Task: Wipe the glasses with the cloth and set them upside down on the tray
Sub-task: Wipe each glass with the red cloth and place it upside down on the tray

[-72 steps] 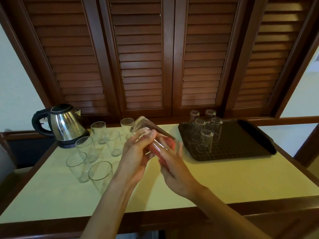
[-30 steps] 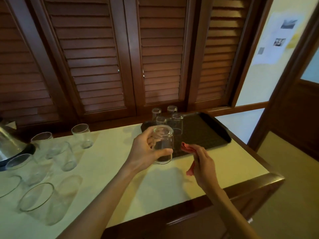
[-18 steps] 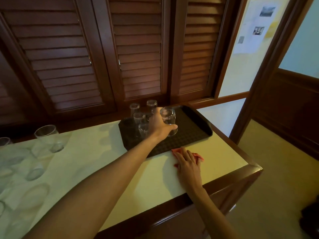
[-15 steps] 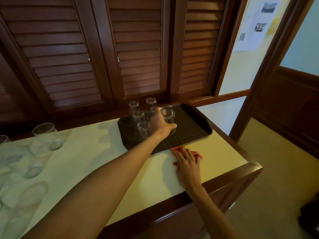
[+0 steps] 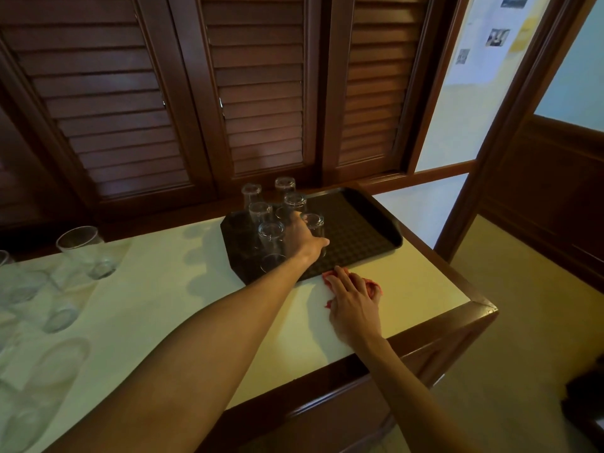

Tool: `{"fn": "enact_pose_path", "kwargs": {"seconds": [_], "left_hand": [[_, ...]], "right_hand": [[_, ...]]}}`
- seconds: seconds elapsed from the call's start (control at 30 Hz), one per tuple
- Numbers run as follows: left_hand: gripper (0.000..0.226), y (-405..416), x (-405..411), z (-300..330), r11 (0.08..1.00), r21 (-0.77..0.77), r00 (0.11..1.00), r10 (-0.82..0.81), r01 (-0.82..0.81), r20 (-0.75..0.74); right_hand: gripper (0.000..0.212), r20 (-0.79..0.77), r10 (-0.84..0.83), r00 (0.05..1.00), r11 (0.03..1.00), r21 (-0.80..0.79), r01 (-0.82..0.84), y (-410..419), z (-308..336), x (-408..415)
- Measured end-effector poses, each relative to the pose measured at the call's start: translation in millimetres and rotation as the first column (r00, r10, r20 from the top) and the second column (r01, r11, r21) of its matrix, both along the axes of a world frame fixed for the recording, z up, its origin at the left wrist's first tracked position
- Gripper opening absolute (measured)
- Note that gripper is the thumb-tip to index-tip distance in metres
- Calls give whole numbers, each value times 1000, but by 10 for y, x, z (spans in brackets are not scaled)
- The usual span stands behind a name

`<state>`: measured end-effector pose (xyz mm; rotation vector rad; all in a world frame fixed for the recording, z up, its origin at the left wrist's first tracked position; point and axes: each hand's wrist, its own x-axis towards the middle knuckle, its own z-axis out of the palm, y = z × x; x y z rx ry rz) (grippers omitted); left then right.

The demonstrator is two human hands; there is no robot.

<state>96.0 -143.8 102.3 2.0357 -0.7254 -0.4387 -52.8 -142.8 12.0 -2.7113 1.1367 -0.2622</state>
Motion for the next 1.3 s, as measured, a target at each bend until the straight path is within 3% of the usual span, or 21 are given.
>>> {"fn": "enact_pose_path", "kwargs": {"seconds": [0.63,0.87,1.03,1.17,1.3], "left_hand": [[85,-68,-32,-83,999,20,999,36,-36,5],[111,17,-142,78,999,-48,1000,1,-1,4],[79,443,-122,245,982,-179,996,-45,58,77],[57,1093,106,322,972,-231,987,64,-28,147],[34,1927,312,322,920,-352,907,290,-175,305]], "right_hand": [[51,-16,-2,1000,999,-45,1,-91,-9,7],[50,52,12,999,999,-51,-9,-107,-35,-11],[47,76,60,995,996,-77,-55,-152,-82,-40],[51,90,39,995,997,-74,-33,-24,-61,-16],[29,387,144,911,989,-71,-126,521,-3,281]]}}
